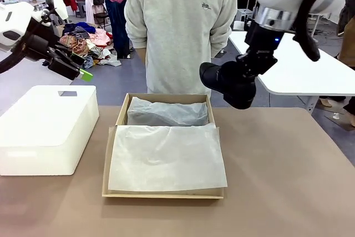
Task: Pack the shoes into the box.
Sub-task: Place the other shoe of the Shoes into the Shoes Box.
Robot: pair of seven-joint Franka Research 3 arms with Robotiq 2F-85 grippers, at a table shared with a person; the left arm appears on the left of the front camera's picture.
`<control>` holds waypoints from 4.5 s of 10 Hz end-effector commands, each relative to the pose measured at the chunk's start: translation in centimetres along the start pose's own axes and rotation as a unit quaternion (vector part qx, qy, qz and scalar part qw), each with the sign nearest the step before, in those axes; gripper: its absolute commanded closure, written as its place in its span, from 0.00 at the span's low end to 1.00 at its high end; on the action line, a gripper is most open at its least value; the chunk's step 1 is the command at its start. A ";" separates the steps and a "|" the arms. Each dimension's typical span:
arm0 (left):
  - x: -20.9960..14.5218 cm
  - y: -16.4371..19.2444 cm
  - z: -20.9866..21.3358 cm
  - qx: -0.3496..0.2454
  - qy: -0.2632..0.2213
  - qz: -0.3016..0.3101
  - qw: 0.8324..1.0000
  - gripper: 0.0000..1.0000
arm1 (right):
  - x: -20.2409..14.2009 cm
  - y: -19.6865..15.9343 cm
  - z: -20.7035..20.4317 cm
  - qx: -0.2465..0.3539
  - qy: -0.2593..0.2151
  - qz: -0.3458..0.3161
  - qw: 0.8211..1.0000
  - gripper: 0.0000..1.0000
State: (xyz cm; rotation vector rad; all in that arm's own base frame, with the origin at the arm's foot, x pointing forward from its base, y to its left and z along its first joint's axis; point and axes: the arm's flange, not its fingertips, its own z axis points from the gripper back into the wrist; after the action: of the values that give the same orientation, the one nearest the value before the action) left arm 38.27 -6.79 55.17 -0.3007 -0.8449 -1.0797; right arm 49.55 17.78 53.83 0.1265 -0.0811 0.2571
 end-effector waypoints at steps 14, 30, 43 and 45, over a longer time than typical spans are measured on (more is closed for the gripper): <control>0.0 0.2 0.0 -0.005 -0.008 -0.006 1.000 0.00 | 2.6 8.0 -0.3 -0.063 -0.024 -0.191 0.979 1.00; 0.0 0.2 0.0 -0.005 -0.008 -0.006 1.000 0.00 | 3.5 19.1 -2.6 -0.071 -0.024 -0.495 0.866 1.00; 0.0 0.2 0.0 -0.005 -0.008 -0.006 1.000 0.00 | 5.1 28.8 -7.9 -0.025 -0.045 -0.728 0.684 1.00; 0.0 0.2 0.0 -0.005 -0.008 -0.006 1.000 0.00 | 5.1 28.8 -7.9 -0.025 -0.045 -0.728 0.684 1.00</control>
State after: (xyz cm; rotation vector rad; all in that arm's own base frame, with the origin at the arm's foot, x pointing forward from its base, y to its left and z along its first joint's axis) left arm 38.28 -6.80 55.17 -0.3006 -0.8446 -1.0798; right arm 47.83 48.04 49.01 0.1055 -0.0563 -1.3818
